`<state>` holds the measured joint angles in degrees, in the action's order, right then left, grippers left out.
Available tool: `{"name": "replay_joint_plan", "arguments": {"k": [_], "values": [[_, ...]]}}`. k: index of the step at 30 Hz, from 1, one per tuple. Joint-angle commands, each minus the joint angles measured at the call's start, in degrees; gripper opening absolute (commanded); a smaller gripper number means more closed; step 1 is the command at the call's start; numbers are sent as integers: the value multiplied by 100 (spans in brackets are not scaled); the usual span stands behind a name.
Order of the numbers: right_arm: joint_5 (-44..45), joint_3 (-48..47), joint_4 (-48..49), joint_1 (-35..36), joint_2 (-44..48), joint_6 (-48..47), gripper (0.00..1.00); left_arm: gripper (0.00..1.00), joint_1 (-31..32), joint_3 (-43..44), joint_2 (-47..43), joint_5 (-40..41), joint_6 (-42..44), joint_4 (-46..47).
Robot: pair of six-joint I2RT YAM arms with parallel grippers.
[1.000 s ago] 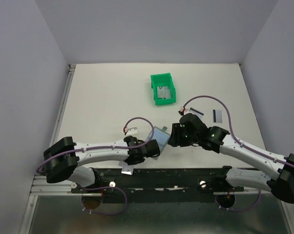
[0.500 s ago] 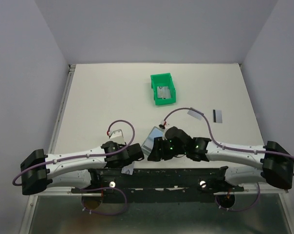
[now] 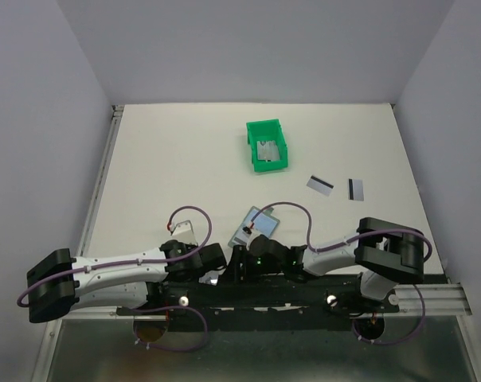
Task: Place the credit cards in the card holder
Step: Pick up the credit card at the corner of the board.
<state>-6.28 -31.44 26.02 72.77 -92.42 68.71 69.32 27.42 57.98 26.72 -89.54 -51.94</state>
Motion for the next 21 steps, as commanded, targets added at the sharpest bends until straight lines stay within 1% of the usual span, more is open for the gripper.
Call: {"name": "replay_joint_plan", "arguments": {"k": [1,4,10,11,16,21], "values": [[215,60,1159,114,-478,407,60,16,-41,-254,-120,-167,-108,615],[303,-55,1090,167,-663,450,59,13,-50,-342,-111,-202,-90,747],[602,-143,685,176,-786,556,56,12,-59,-395,-102,-229,-29,756],[767,-143,720,176,-830,556,56,12,-50,-404,-102,-237,-20,773],[1006,-187,799,176,-1067,661,51,9,-50,-430,-94,-316,59,861],[1077,-205,896,176,-1269,793,47,8,-41,-474,-94,-369,121,967]]}}
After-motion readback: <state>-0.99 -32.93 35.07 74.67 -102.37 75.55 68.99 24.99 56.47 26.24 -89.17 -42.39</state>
